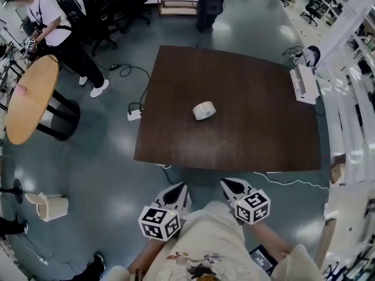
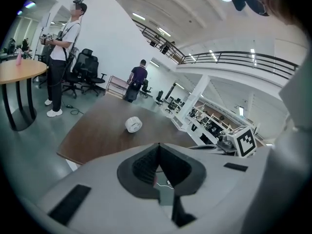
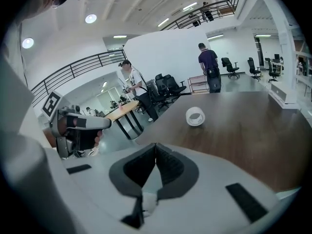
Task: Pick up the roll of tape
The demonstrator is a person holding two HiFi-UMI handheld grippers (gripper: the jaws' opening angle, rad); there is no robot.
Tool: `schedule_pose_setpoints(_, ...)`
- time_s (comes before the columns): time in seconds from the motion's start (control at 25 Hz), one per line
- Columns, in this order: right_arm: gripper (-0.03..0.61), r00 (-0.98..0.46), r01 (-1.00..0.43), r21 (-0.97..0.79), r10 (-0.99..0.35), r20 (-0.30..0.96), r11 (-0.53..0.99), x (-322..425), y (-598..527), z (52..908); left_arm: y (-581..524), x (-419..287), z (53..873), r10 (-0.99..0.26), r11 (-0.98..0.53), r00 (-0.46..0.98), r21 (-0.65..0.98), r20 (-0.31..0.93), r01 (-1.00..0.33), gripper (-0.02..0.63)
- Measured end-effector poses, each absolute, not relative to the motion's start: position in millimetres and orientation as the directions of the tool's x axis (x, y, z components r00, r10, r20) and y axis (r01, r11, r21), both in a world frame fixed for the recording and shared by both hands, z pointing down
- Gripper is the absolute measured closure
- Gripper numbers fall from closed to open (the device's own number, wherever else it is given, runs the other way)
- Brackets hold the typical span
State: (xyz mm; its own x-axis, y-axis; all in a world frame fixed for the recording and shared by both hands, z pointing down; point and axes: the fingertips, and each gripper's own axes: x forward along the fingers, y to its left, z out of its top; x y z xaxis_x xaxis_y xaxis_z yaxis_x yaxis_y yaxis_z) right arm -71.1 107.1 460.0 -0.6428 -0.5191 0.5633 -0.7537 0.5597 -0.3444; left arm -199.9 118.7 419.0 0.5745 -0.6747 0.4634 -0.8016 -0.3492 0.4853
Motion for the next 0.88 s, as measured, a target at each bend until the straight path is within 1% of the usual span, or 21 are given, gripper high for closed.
schedule_pose_setpoints(0.2,0.572,-0.618,-0.780,-0.350,-0.545,0.568,0.520,-75,67,461,83,-195,436,-0.566,-0.421,0.660,0.514,0.495,-0.747,0.607)
schedule_pose_setpoints(0.32,0.572,-0.607,-0.789,-0.357,-0.550,0.574,0.499,-64,45,467,61,-189,446,-0.525,-0.474,0.677,0.484,0.516,-0.736,0.607)
schedule_pose_setpoints(0.64,0.572,-0.614,-0.775,-0.321,-0.528,0.586,0.545,-38,-3,481,-8,-170,451,-0.550,-0.468,0.635,0.430,0.543,-0.772,0.607)
schedule_pose_setpoints(0.76,0.572,-0.640,-0.752,-0.341,-0.503,0.581,0.563,-42,-23,483,-34,-169,451,-0.537,-0.496,0.632,0.396,0.560,-0.772,0.607)
schedule_pose_setpoints(0.88,0.572,-0.649,-0.739,-0.325,-0.494,0.579,0.590,-38,-48,488,-60,-165,458,-0.517,-0.516,0.621,0.364,0.589,-0.775,0.607)
